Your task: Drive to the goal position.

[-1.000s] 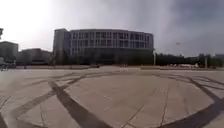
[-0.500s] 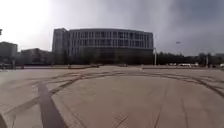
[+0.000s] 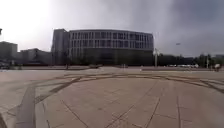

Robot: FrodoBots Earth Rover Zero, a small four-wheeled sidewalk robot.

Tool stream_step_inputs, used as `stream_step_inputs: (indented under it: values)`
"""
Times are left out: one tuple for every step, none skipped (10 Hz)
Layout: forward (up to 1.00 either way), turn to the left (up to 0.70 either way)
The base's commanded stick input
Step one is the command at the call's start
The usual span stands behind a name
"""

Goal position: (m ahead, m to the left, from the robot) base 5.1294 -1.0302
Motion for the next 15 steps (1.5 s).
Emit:
stream_step_inputs:
  values:
    - [1.0, 0.0]
    - [1.0, 0.0]
    - [1.0, 0.0]
    - [1.0, 0.0]
    - [1.0, 0.0]
    - [1.0, 0.0]
    - [1.0, 0.0]
    - [1.0, 0.0]
    - [1.0, 0.0]
    - [1.0, 0.0]
    - [1.0, 0.0]
    - [1.0, 0.0]
    - [1.0, 0.0]
    - [1.0, 0.0]
    - [1.0, 0.0]
